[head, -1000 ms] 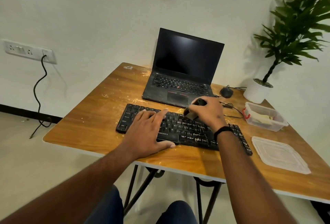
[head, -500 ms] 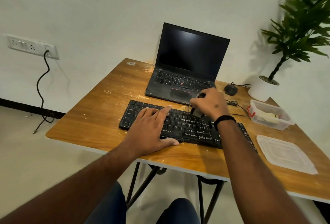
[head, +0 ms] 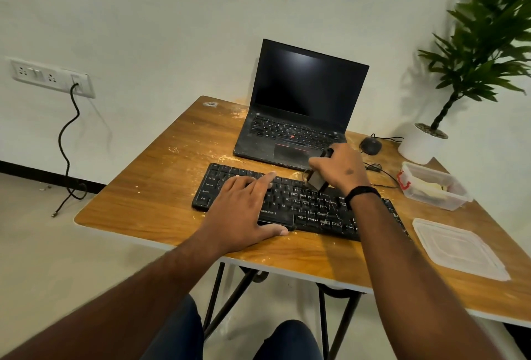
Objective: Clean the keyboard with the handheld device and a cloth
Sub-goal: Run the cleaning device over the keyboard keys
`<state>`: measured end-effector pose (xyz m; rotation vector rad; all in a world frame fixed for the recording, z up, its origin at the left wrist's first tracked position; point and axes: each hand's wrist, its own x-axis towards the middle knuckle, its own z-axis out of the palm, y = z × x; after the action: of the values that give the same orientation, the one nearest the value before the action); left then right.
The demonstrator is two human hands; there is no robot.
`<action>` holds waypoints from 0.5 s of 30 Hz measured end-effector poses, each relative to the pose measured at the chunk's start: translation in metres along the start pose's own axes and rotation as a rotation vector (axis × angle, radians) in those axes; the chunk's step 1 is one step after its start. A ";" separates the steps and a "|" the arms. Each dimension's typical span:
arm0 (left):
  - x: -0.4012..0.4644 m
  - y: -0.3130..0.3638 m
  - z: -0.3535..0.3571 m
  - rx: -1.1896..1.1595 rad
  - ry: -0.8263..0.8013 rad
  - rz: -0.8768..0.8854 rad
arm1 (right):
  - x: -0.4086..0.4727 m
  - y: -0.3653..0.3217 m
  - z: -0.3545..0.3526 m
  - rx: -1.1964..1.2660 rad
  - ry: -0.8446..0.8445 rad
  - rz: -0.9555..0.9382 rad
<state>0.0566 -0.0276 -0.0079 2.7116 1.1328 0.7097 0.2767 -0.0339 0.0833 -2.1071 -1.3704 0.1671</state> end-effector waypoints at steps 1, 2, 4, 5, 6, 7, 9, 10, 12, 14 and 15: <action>0.000 0.000 0.001 0.002 -0.002 -0.001 | 0.000 0.005 -0.002 0.024 0.024 0.017; 0.000 -0.001 0.001 0.003 -0.005 -0.001 | 0.000 0.008 -0.003 0.077 0.054 0.032; 0.001 -0.002 0.003 0.007 -0.012 0.001 | -0.002 0.015 -0.006 0.208 0.165 0.068; 0.001 -0.002 0.003 0.011 -0.013 0.003 | -0.002 0.018 -0.008 0.274 0.232 0.088; 0.002 -0.003 0.003 0.011 -0.015 0.004 | -0.003 0.022 -0.009 0.309 0.292 0.104; 0.002 -0.004 0.004 0.008 -0.017 0.003 | -0.005 0.025 -0.009 0.300 0.337 0.111; 0.002 -0.004 0.004 0.004 -0.014 0.004 | -0.008 0.032 -0.007 0.175 0.364 0.115; 0.002 -0.004 0.004 0.005 -0.013 0.006 | -0.010 0.034 -0.004 0.110 0.359 0.117; 0.002 -0.004 0.005 0.005 -0.009 0.010 | -0.013 0.034 0.003 0.027 0.314 0.104; 0.002 -0.004 0.005 0.010 0.002 0.012 | -0.015 0.029 0.008 -0.022 0.253 0.044; 0.002 -0.005 0.005 0.010 0.003 0.012 | -0.014 0.027 0.009 -0.031 0.216 0.009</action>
<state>0.0568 -0.0225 -0.0125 2.7288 1.1251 0.7125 0.2873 -0.0497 0.0582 -2.0881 -1.2428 -0.0769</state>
